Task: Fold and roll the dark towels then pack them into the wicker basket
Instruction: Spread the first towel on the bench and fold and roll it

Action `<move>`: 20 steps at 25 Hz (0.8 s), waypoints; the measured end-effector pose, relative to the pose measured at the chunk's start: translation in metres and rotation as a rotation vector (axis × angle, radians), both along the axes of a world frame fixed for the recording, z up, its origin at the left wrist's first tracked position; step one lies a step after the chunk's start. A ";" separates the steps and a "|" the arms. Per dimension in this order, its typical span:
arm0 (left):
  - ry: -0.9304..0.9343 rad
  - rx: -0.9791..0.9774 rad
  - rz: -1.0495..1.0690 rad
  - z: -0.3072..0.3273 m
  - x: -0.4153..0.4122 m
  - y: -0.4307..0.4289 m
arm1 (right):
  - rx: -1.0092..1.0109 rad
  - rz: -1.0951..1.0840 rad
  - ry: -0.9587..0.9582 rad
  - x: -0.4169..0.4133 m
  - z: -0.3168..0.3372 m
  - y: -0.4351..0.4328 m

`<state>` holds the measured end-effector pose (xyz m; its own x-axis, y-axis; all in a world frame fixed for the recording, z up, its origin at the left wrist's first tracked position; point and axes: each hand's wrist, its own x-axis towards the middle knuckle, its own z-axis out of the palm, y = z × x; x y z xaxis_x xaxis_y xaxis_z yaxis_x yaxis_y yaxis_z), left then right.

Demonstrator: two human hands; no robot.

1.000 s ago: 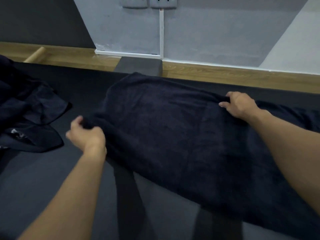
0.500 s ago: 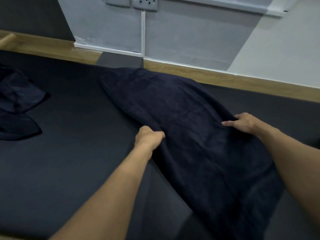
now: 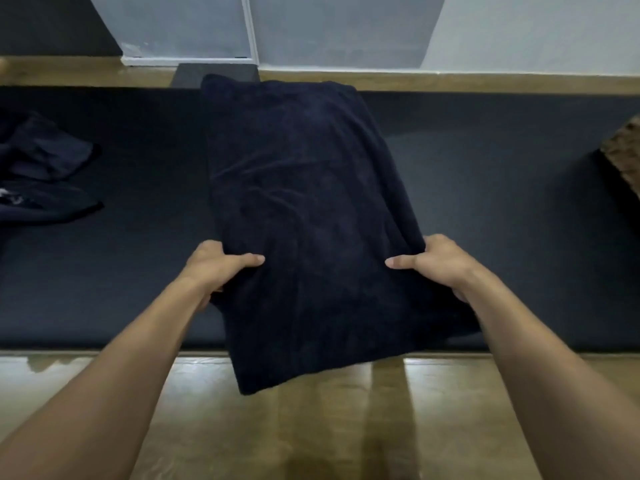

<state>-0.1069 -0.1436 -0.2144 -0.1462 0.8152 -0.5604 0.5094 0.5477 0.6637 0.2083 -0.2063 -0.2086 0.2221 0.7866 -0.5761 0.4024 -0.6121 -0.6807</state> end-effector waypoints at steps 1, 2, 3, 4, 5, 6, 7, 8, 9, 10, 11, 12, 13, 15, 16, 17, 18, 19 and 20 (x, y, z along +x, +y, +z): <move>-0.043 -0.014 -0.055 0.006 -0.002 -0.016 | 0.050 -0.022 -0.017 -0.008 0.003 -0.007; -0.096 -0.048 -0.111 0.009 -0.005 -0.033 | 0.084 -0.039 -0.025 -0.018 0.007 -0.016; -0.145 -0.088 -0.157 0.011 -0.007 -0.051 | 0.105 -0.057 -0.013 -0.026 0.011 -0.024; -0.179 -0.104 -0.178 0.009 -0.012 -0.067 | 0.105 -0.078 0.019 -0.032 0.014 -0.033; -0.211 -0.076 -0.148 0.005 -0.018 -0.081 | 0.090 -0.089 0.072 -0.037 0.018 -0.043; -0.249 -0.012 -0.065 -0.001 -0.027 -0.093 | 0.068 -0.093 0.155 -0.039 0.018 -0.054; -0.287 0.061 0.046 -0.003 -0.037 -0.102 | 0.039 -0.109 0.271 -0.041 0.018 -0.065; -0.307 0.137 0.148 -0.004 -0.046 -0.109 | 0.009 -0.134 0.409 -0.043 0.017 -0.077; -0.303 0.196 0.217 -0.004 -0.055 -0.114 | -0.003 -0.161 0.531 -0.045 0.016 -0.087; -0.305 0.228 0.251 -0.003 -0.061 -0.119 | 0.004 -0.189 0.607 -0.046 0.013 -0.096; -0.319 0.234 0.252 -0.003 -0.066 -0.125 | 0.020 -0.207 0.657 -0.050 0.011 -0.104; -0.351 0.217 0.231 -0.004 -0.068 -0.132 | 0.042 -0.225 0.689 -0.054 0.009 -0.111; -0.372 0.195 0.210 -0.005 -0.068 -0.139 | 0.069 -0.243 0.699 -0.058 0.006 -0.116; -0.355 0.224 0.218 -0.008 -0.070 -0.144 | 0.119 -0.270 0.624 -0.062 -0.002 -0.123; -0.324 0.279 0.238 -0.009 -0.074 -0.144 | 0.152 -0.292 0.574 -0.063 -0.006 -0.125; -0.304 0.344 0.253 -0.008 -0.079 -0.142 | 0.196 -0.338 0.541 -0.063 -0.009 -0.126; -0.316 0.408 0.258 -0.006 -0.083 -0.138 | 0.241 -0.395 0.540 -0.062 -0.009 -0.125; -0.367 0.452 0.258 -0.004 -0.086 -0.134 | 0.274 -0.446 0.563 -0.060 -0.007 -0.124; -0.449 0.469 0.262 0.000 -0.088 -0.130 | 0.293 -0.474 0.600 -0.058 -0.004 -0.121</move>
